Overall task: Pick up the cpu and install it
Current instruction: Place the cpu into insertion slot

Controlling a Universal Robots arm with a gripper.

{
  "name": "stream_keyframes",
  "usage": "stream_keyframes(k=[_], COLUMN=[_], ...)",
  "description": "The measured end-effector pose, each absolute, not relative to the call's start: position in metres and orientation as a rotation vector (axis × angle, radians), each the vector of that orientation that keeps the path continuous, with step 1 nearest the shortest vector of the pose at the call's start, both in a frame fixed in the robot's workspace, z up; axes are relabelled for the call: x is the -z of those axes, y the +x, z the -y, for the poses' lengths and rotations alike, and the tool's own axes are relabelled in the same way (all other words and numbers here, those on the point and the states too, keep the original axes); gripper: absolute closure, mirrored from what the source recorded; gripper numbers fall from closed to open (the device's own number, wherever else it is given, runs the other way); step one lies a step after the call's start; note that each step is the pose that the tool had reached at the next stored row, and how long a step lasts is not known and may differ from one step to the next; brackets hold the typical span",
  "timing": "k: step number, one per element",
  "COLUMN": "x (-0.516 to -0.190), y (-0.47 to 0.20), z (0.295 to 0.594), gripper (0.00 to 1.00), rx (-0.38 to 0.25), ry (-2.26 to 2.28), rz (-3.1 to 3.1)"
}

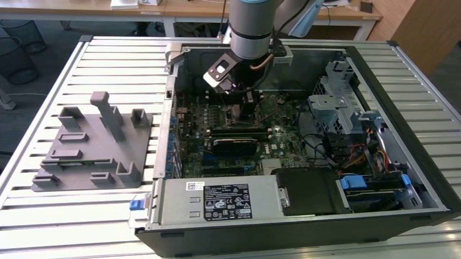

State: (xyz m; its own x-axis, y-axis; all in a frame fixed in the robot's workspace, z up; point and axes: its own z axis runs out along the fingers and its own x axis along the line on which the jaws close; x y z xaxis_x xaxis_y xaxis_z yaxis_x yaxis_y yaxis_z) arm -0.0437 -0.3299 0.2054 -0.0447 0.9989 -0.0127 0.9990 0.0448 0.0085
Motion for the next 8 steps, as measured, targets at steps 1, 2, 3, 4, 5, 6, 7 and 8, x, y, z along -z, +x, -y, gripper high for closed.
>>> stream_keyframes(k=[1,2,3,4,5,6,7,8], x=[-0.2044,-0.2036,-0.2030,-0.2026,-0.2021,-0.2015,-0.2009,-0.2004], y=[-0.0437,-0.0437,-0.0437,-0.0437,-0.0437,-0.0437,-0.0437,-0.0437], z=[0.3299,0.3300,0.3301,0.3303,0.3305,0.3308,0.3310,0.3313], gripper=[0.46,0.46,0.46,0.46,0.46,0.46,0.46,0.46], rx=[0.004,0.004,0.004,0.004,0.004,0.004,0.004,0.004], ry=[2.161,2.161,2.161,2.161,2.161,2.161,2.161,2.161], rz=[-2.260,-2.260,-2.260,-2.260,-2.260,-2.260,-2.260,-2.260])
